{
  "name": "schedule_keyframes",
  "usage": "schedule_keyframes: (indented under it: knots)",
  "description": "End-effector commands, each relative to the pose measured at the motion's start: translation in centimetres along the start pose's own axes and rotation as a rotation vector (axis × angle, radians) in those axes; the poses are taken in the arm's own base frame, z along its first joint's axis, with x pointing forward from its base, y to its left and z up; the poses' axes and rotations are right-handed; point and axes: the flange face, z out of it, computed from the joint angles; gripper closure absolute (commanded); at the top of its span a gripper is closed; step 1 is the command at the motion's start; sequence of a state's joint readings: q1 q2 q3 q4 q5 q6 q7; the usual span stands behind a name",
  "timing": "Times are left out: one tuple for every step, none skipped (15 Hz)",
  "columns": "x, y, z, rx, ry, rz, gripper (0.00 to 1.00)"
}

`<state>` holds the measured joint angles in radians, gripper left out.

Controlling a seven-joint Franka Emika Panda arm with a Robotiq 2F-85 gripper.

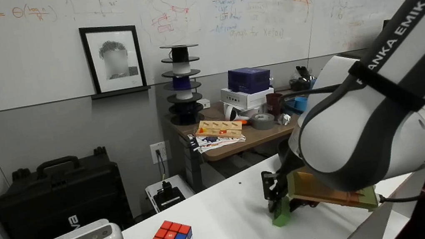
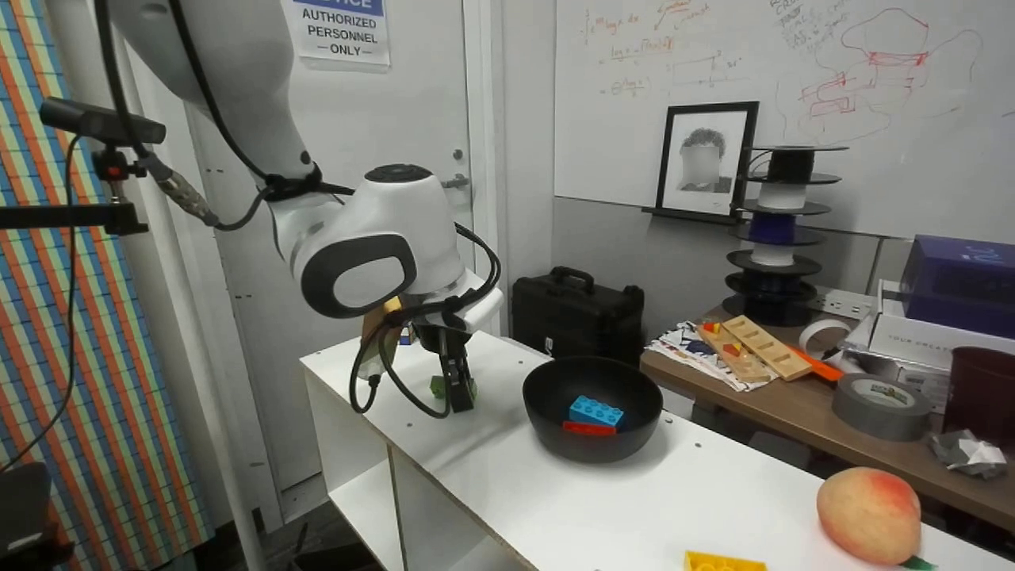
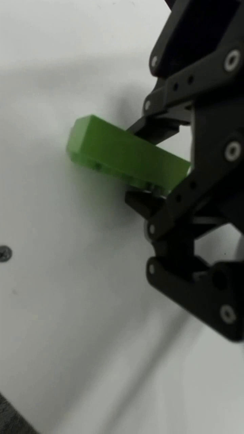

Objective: Put the toys into the bowl.

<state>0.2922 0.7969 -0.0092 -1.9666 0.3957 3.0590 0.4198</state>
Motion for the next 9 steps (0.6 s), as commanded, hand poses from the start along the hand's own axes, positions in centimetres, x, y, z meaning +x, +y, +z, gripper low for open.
schedule_keyframes:
  knots:
    - [-0.2,-0.9,-0.1,-0.017,-0.009,-0.025,0.88]
    - [-0.2,-0.9,-0.1,-0.014,-0.015,-0.035,0.88]
    - [-0.2,-1.0,-0.3,-0.011,-0.022,-0.05,0.85]
    - [-0.5,-1.4,-0.7,-0.01,-0.033,-0.066,0.86]
    - [-0.7,-1.6,-0.9,-0.011,-0.041,-0.08,0.86]
    - [-0.8,-1.8,-1.2,-0.002,-0.051,-0.096,0.86]
    - [-1.1,-2.3,-2.0,-0.007,-0.051,-0.107,0.85]
    - [-1.4,-2.6,-2.7,-0.009,-0.046,-0.115,0.85]
    - [-1.3,-2.6,-3.3,-0.008,-0.032,-0.122,0.85]
